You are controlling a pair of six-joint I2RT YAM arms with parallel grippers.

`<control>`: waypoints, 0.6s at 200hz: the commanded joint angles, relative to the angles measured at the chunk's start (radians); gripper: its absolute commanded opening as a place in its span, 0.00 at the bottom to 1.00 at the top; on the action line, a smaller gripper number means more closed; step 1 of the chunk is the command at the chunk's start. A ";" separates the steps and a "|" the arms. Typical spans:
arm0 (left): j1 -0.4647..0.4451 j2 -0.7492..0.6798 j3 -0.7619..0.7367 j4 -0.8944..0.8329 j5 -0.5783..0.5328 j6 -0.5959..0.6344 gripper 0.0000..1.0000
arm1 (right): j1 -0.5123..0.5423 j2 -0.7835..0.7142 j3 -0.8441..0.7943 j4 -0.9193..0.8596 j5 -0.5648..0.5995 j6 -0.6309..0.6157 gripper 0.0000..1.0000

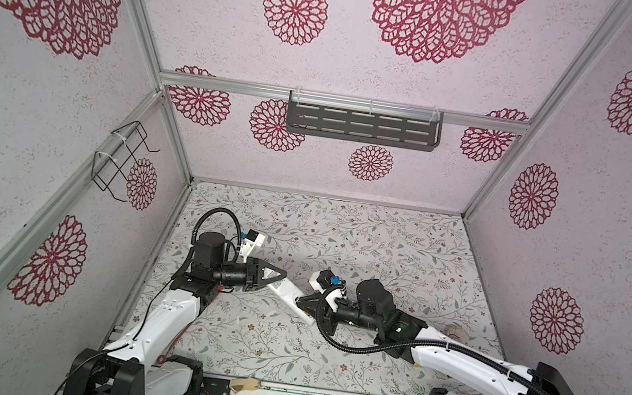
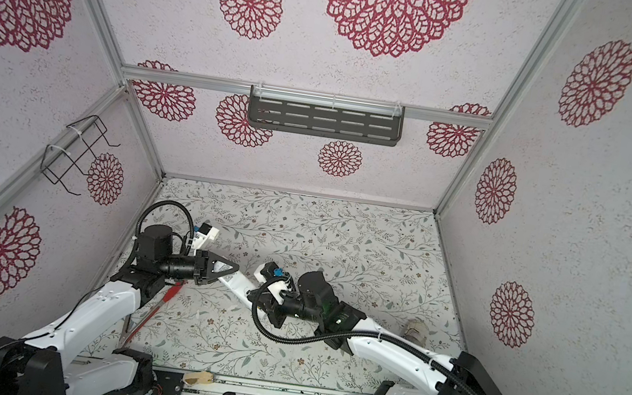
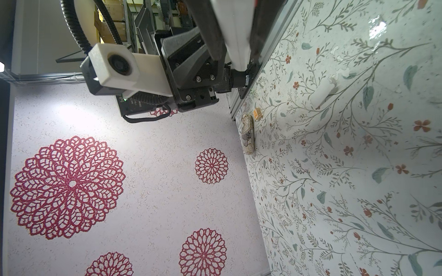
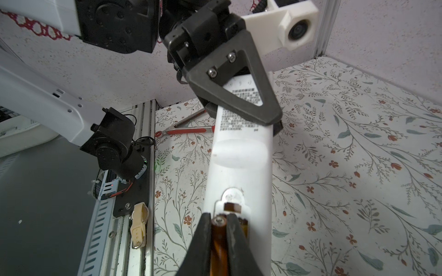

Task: Load the batteries into the remote control
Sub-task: 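Lower the battery into the compartment beside the first battery with the right gripper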

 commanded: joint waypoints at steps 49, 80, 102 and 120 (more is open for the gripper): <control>0.010 -0.004 -0.002 0.041 0.027 -0.022 0.00 | 0.002 -0.006 0.050 -0.095 0.034 -0.039 0.21; 0.010 -0.007 -0.002 0.041 0.027 -0.022 0.00 | 0.002 -0.003 0.063 -0.099 0.032 -0.041 0.24; 0.012 -0.006 -0.002 0.039 0.025 -0.024 0.00 | 0.001 -0.003 0.074 -0.106 0.028 -0.045 0.27; 0.013 -0.006 -0.003 0.035 0.023 -0.022 0.00 | 0.001 -0.001 0.089 -0.116 0.021 -0.051 0.28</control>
